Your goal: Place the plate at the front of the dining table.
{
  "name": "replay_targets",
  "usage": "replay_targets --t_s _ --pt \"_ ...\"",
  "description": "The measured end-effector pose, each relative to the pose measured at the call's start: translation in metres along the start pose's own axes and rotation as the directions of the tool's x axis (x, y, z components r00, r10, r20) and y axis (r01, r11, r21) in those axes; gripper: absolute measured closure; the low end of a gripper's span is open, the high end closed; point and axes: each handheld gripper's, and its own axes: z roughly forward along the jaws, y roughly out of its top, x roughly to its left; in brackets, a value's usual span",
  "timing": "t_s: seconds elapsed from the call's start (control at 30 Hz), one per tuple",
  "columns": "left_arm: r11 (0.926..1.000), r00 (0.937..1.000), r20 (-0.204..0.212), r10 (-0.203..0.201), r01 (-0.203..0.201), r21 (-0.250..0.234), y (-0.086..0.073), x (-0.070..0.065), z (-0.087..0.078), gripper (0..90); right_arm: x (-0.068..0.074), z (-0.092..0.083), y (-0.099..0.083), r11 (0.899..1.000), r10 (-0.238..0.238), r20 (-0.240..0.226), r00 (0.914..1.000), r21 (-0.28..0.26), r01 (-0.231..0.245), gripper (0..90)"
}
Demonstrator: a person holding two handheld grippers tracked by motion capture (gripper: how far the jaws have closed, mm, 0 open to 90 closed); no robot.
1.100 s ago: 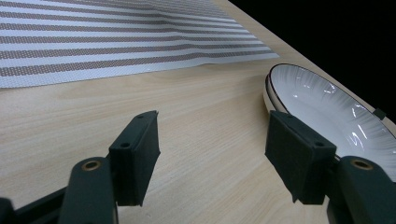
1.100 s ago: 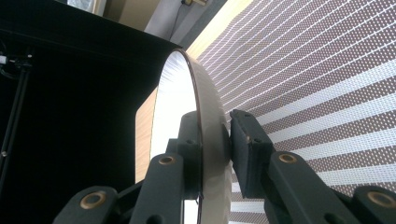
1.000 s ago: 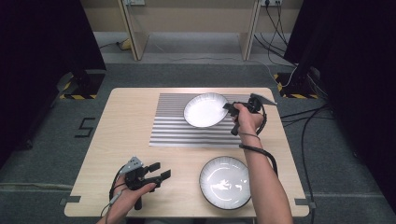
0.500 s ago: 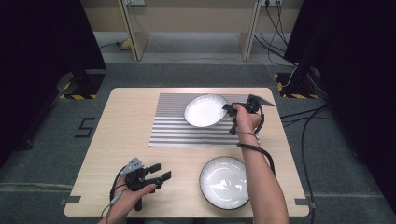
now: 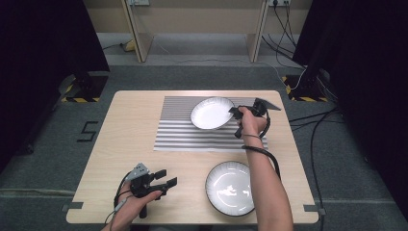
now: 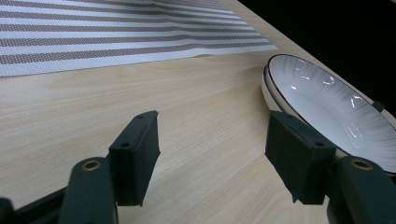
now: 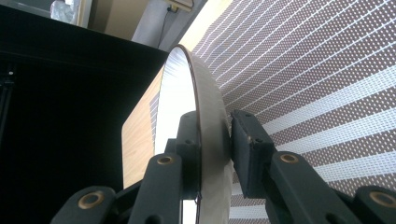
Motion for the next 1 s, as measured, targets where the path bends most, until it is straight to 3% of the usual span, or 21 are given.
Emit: replay_targets --t_s 0.57,0.83,1.0 --pt "1.0000 1.0000 -0.003 -0.001 0.001 0.005 0.000 0.002 0.000 34.3 -0.006 0.013 0.000 1.000 0.001 0.013 0.9999 0.005 -0.001 73.4" --pt "1.0000 1.0000 -0.004 -0.003 0.003 0.006 0.000 0.002 0.000 34.4 -0.009 0.019 -0.002 1.000 -0.027 0.049 0.9984 0.011 0.027 72.5" --pt "1.0000 1.0000 -0.002 -0.003 0.003 0.004 0.000 0.003 0.000 34.4 -0.010 0.021 -0.002 1.000 -0.026 0.045 0.9986 0.009 0.025 72.5"
